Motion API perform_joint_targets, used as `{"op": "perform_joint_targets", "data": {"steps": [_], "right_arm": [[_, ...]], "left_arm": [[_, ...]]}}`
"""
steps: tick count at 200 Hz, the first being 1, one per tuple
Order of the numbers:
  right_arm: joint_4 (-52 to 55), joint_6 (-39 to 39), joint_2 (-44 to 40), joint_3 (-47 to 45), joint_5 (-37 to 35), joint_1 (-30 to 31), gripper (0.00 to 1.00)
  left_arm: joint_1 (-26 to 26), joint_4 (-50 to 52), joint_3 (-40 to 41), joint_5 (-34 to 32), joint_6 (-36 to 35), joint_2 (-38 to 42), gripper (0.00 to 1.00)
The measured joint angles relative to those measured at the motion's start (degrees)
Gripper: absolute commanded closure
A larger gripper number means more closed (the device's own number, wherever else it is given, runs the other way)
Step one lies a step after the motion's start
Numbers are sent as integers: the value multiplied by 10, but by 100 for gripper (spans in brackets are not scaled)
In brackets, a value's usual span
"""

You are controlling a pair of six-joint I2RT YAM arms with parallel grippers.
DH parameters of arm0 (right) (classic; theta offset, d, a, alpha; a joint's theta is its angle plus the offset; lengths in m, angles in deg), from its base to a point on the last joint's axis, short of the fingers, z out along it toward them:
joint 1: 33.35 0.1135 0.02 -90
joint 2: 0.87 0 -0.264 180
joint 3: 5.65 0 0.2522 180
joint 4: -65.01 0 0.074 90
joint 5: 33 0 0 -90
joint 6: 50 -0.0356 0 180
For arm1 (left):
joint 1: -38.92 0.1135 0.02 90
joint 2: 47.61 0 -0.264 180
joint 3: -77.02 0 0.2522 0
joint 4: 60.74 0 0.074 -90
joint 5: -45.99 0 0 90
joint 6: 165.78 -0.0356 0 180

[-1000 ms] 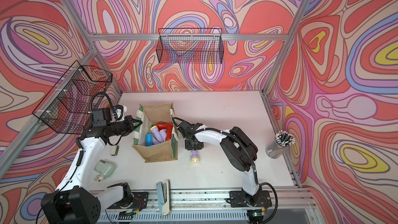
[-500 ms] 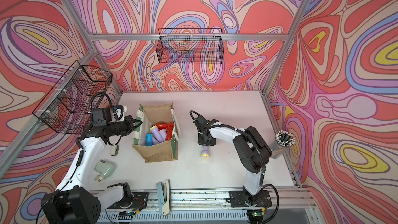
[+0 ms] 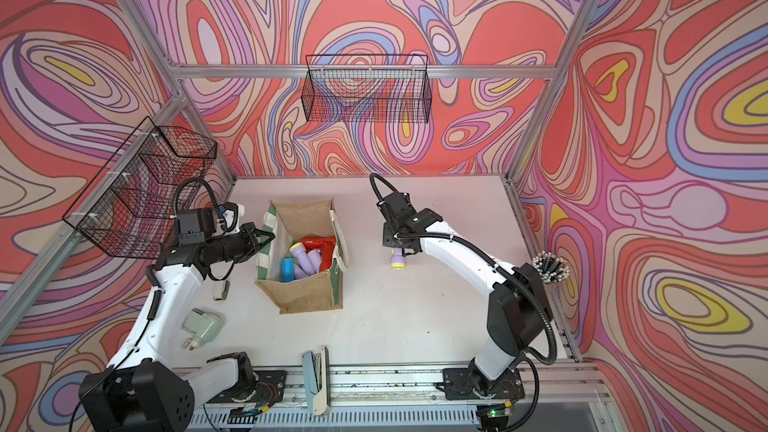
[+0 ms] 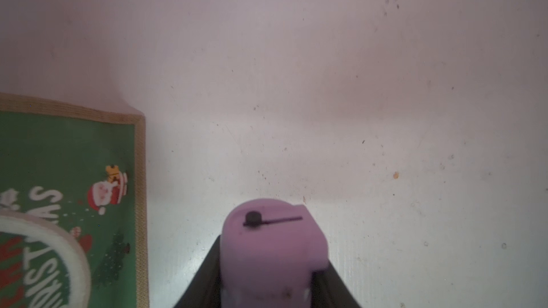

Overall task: Put the flashlights into the tote bags
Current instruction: Pick up the flashlight from the center of the board, then place the flashlight in the canvas bag.

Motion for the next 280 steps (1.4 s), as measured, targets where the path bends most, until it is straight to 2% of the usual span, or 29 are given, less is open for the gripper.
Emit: {"op": "perform_joint_targets", "data": {"steps": [32, 87, 137, 205, 280], "right_arm": [[-3, 12, -12, 54, -1, 0, 86], [-76, 17, -19, 117, 60, 30, 88], [-119, 29, 54, 220, 122, 97, 89], [-140, 33, 153, 307, 198, 142, 89], [-151, 8, 224, 325, 261, 170, 88]], "left_arm": [[0, 0, 0, 0, 0, 0, 100], [0, 0, 0, 0, 0, 0, 100], [0, 0, 0, 1, 0, 0, 100], [0, 0, 0, 2, 0, 0, 100], [0, 0, 0, 2, 0, 0, 100]]}}
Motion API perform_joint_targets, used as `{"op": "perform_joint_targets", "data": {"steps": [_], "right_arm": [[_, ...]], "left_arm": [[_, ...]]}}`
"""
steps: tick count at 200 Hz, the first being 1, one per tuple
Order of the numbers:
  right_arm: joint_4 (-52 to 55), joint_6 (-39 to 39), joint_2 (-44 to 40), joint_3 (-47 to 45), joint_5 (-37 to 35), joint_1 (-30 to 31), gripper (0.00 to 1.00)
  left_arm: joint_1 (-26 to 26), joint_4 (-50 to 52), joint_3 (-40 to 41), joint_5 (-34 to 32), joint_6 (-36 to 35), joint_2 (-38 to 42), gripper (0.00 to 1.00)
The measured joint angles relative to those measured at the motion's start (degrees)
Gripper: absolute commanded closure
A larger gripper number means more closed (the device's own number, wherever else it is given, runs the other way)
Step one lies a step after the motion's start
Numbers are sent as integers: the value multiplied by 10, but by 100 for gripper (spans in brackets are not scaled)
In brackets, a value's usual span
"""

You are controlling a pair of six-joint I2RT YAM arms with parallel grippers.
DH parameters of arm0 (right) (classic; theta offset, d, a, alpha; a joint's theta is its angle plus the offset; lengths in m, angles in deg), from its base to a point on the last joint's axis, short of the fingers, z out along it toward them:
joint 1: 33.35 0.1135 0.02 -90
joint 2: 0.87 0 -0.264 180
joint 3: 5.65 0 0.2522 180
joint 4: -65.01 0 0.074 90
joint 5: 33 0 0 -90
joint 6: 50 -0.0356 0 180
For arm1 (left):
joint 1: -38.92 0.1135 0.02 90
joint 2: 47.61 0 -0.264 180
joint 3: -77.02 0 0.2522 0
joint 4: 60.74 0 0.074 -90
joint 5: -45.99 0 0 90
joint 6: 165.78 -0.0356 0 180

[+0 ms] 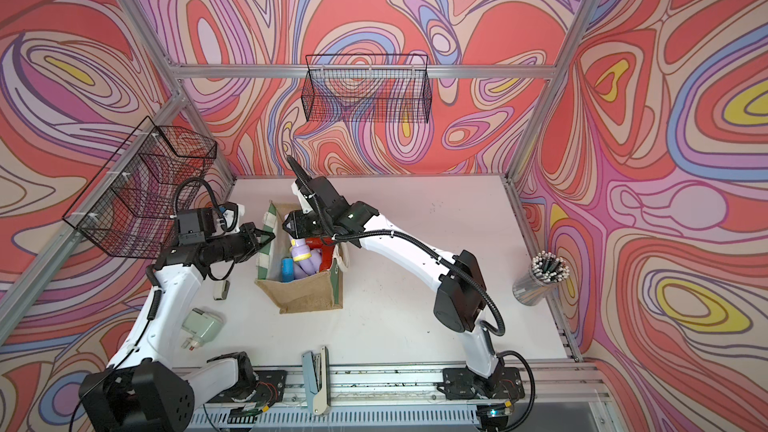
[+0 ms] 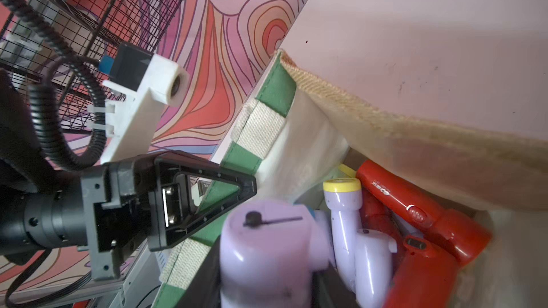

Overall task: Put the flashlights into the tote bags
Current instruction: Place the flashlight in the canvas bag.

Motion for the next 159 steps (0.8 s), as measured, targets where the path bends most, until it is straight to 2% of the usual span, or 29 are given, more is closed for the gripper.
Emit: {"op": "perform_joint_targets", "data": {"steps": [49, 124, 159], "right_arm": [[-8, -32, 17, -16, -9, 0, 88], [53, -43, 94, -18, -107, 19, 84], [69, -48, 104, -17, -128, 23, 84]], "left_arm": [[0, 0, 0, 0, 0, 0, 100], [0, 0, 0, 0, 0, 0, 100], [0, 0, 0, 0, 0, 0, 100]]}}
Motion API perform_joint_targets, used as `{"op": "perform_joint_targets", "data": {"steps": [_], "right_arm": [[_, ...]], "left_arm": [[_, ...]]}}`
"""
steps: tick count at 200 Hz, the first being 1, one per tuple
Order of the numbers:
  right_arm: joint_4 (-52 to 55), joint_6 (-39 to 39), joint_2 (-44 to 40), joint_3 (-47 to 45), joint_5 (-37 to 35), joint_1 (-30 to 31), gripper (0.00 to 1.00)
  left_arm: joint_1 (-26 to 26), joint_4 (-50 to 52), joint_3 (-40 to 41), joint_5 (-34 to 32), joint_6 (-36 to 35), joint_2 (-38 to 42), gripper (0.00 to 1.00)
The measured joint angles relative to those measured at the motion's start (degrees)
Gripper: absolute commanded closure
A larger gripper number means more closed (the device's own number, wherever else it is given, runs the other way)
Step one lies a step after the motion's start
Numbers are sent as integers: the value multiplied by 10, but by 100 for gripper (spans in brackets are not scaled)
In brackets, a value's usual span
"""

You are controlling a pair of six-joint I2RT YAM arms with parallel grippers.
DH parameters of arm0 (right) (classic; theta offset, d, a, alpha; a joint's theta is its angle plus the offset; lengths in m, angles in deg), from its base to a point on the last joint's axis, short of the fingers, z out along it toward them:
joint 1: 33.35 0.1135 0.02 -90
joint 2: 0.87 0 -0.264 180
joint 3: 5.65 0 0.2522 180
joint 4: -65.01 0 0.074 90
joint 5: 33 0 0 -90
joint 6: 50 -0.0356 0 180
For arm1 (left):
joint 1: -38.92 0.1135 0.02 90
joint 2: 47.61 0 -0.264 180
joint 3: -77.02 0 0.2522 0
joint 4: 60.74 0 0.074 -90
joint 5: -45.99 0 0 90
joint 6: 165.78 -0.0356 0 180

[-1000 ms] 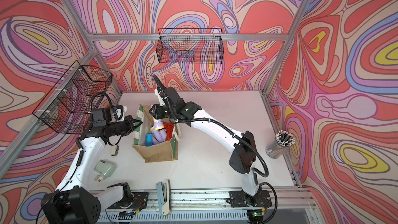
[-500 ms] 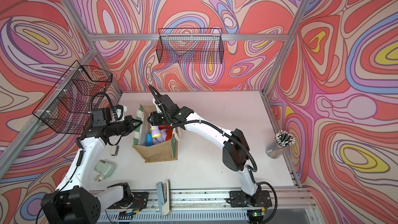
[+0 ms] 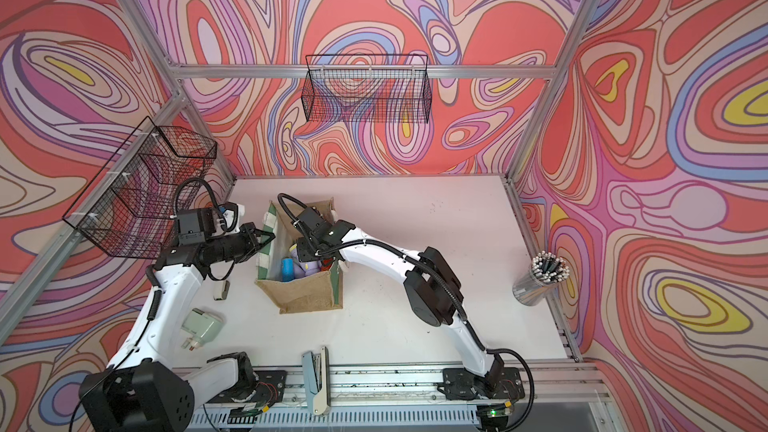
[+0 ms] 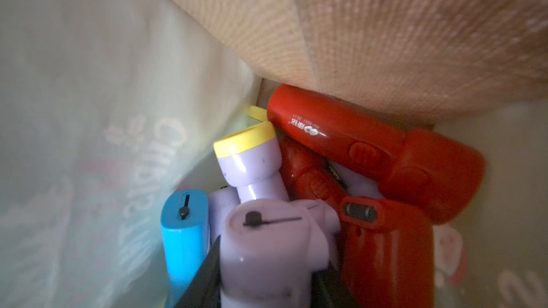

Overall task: Put the flashlights into the tote bags
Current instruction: Place the flashlight in the canvas bag.

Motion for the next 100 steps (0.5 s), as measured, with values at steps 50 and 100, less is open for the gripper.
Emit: {"op": "perform_joint_targets", "data": {"steps": [50, 100], "right_arm": [[2, -1, 9, 11, -19, 1, 75], [28, 11, 24, 41, -37, 6, 52]], "left_arm": [[0, 0, 0, 0, 0, 0, 100], [0, 0, 0, 2, 0, 0, 100]]}}
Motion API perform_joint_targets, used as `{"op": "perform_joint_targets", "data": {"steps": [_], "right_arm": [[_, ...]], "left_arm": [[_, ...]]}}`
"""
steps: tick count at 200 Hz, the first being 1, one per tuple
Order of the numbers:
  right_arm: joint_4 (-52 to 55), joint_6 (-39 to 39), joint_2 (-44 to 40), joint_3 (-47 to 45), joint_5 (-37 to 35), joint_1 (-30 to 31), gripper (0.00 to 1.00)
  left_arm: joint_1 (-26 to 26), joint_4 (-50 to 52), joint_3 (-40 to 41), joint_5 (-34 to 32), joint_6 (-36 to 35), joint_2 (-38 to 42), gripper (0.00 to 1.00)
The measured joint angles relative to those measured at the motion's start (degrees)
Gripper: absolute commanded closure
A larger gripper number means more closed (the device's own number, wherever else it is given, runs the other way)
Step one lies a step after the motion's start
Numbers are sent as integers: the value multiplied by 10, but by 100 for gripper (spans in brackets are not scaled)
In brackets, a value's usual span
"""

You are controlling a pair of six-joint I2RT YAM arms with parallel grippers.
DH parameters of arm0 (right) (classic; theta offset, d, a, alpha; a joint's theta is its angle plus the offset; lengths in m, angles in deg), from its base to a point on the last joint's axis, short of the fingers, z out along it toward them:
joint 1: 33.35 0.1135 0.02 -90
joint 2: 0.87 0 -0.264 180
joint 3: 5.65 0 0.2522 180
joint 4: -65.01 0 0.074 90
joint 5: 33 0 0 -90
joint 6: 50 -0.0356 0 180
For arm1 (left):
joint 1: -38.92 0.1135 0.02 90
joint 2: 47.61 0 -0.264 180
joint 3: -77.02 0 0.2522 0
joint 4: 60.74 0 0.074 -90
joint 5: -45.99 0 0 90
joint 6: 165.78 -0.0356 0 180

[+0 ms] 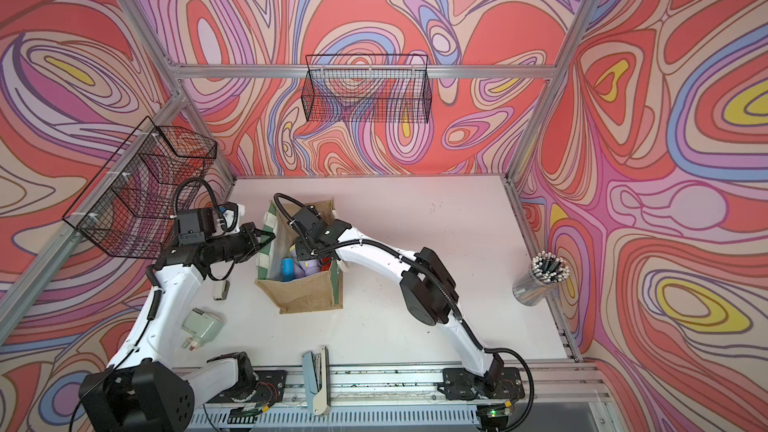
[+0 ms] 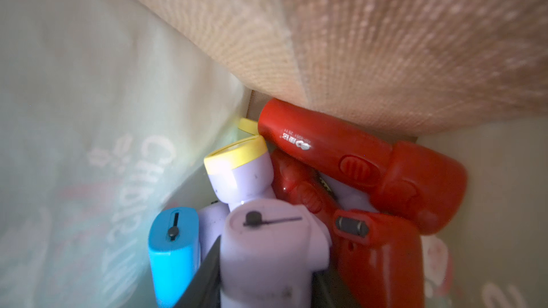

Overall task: Put the flashlights into the tote bags
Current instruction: Place the flashlight in the canvas bag.

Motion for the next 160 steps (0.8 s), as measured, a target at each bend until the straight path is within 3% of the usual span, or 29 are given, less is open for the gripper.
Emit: {"op": "perform_joint_targets", "data": {"steps": [32, 115, 160], "right_arm": [[10, 13, 0, 2, -8, 1, 39], [64, 102, -12, 82, -48, 1, 36], [84, 151, -116, 59, -120, 1, 32]], "left_arm": [[0, 0, 0, 0, 0, 0, 100], [0, 2, 0, 0, -3, 1, 100], [0, 2, 0, 0, -5, 2, 100]]}}
